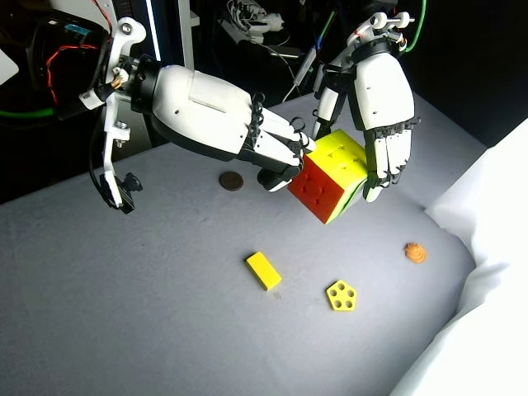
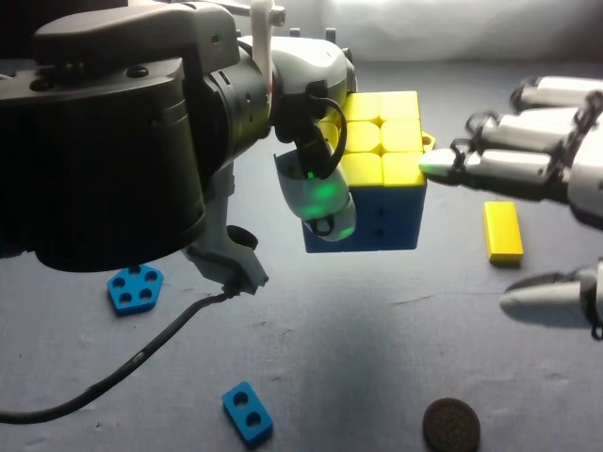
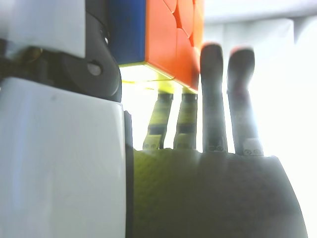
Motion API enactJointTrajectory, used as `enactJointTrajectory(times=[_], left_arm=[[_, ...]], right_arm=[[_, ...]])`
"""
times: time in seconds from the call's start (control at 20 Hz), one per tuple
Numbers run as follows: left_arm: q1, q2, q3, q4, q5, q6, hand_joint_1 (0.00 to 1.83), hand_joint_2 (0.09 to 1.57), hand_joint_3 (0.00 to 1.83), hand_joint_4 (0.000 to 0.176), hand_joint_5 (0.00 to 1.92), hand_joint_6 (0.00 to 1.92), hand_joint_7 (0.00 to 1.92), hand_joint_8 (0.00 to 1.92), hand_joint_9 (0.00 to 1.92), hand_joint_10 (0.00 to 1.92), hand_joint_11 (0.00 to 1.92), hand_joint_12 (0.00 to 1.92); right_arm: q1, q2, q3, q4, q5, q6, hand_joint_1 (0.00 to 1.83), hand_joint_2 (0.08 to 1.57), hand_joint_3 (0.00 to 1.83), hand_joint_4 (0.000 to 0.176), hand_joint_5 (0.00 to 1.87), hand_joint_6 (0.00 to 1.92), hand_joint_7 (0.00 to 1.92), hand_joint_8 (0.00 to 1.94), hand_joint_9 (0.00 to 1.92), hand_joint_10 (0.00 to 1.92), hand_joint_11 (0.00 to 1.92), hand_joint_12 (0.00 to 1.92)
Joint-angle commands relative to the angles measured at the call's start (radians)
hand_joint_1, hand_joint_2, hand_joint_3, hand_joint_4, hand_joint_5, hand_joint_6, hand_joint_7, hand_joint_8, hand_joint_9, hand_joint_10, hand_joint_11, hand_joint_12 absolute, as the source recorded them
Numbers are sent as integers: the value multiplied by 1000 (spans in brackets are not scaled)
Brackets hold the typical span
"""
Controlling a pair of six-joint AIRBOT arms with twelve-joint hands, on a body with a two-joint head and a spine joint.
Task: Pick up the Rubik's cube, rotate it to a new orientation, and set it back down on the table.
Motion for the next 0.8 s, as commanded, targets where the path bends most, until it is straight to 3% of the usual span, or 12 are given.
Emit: enactJointTrajectory(times=[0.0,0.15,0.2,0.3,0.35,0.55,0.6,0.65,0.7,0.75], left_arm=[[-22,8,-5,82,21,-7,1071,1276,3,0,660,1466,227,1671,222,1782,152,1915],[-23,8,-5,82,18,-7,1075,1265,0,0,684,1435,261,1644,228,1793,180,1901],[-25,8,-4,82,16,-7,1077,1329,11,0,624,1494,463,1743,236,1786,179,1917],[-26,8,-4,82,15,-7,1077,1357,4,0,601,1497,502,1809,235,1831,182,1921],[-26,8,-4,82,14,-7,1088,1284,0,0,672,1422,329,1710,261,1804,213,1921],[-26,8,-5,82,14,-7,1096,1243,0,0,718,1378,266,1647,308,1717,274,1811],[-26,8,-5,82,14,-7,1090,1251,1,0,703,1399,274,1656,307,1739,257,1837],[-26,8,-5,82,14,-7,1108,1330,3,0,640,1404,532,1788,301,1777,233,1877],[-26,8,-5,83,13,-7,1108,1330,3,0,640,1404,532,1788,301,1777,233,1877],[-26,8,-5,85,13,-7,1073,1301,0,0,643,1469,291,1721,251,1778,187,1878]], right_arm=[[23,2,-2,19,112,5,155,1198,0,0,90,6,385,1031,253,1676,38,1921],[25,1,-7,20,110,2,154,1202,0,0,93,4,377,1067,305,1660,118,1921],[25,1,-9,20,108,-2,170,1207,2,0,82,1,361,1058,284,1661,139,1921],[26,-1,-11,20,106,-6,179,1205,0,0,85,2,365,1054,281,1660,165,1921],[27,-3,-12,20,105,-8,157,1199,0,0,102,6,397,1050,298,1654,168,1921],[28,-8,-12,20,86,-11,131,1205,2,0,100,3,398,1054,294,1674,153,1921],[28,-10,-12,20,82,-11,115,1214,5,0,76,1,387,1051,280,1693,124,1921],[28,-14,-12,20,77,-12,134,1219,3,0,70,3,411,1026,303,1655,124,1921],[28,-17,-12,20,75,-12,134,1219,3,0,70,3,411,1026,303,1655,124,1921],[28,-21,-12,20,72,-14,144,1213,0,0,79,6,406,1013,301,1645,137,1921]])
